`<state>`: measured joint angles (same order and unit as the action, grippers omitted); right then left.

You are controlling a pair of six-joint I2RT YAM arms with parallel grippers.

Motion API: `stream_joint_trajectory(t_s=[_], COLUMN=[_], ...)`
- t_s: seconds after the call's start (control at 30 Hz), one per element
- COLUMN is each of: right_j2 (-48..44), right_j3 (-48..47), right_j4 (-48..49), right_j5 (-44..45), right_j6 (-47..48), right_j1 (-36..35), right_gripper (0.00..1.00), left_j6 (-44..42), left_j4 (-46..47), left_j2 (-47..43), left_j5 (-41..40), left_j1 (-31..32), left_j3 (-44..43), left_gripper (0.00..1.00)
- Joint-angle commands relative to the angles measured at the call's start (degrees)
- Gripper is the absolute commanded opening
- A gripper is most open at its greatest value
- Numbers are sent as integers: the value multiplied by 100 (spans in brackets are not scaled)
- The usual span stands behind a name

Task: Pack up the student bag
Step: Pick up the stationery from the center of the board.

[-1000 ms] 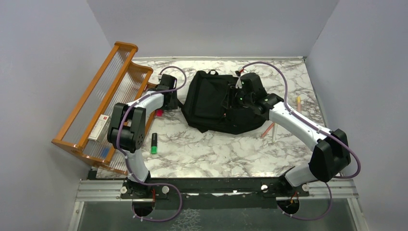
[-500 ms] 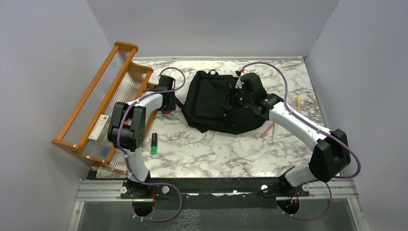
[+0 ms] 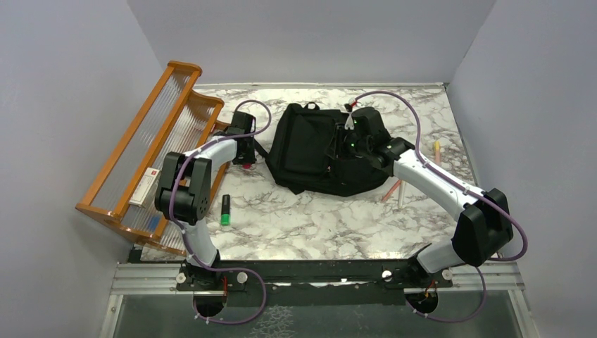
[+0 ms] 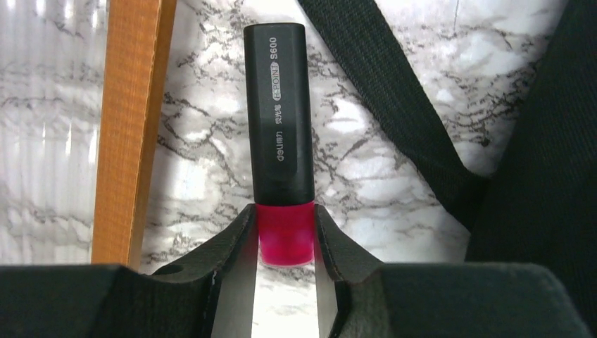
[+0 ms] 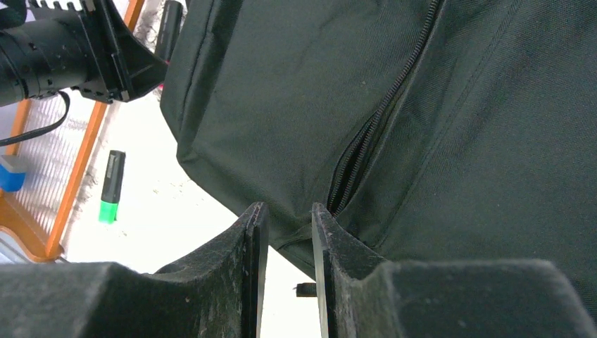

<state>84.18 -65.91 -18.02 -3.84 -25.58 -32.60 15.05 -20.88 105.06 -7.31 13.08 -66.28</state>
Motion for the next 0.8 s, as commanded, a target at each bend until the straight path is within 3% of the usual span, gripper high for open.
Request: stream_joint_trajectory(t_s=[0.0,0.17,0.47,0.77], right_j2=[-126,-219,-305,-102], right_j3=[-52,-123,-140,-352], right_j4=[197,593,2086,2266], right_j5=[180,130,-543,-310], right_j6=[-180,-758,-2004,-2513], right_j1=[5,14,78,87], right_gripper=[33,34,52,58], left_j6=[-76,-223,-736,-210], left_j4=[-220,-54,622,1258], left_j2=[-640,-1470,-2417,-2495], left_j5=[198,438,2967,3284], left_j1=[-5,-7,354,1492], left_j3=[-13,-194,-320,-194], left_gripper=[24,22,11,11])
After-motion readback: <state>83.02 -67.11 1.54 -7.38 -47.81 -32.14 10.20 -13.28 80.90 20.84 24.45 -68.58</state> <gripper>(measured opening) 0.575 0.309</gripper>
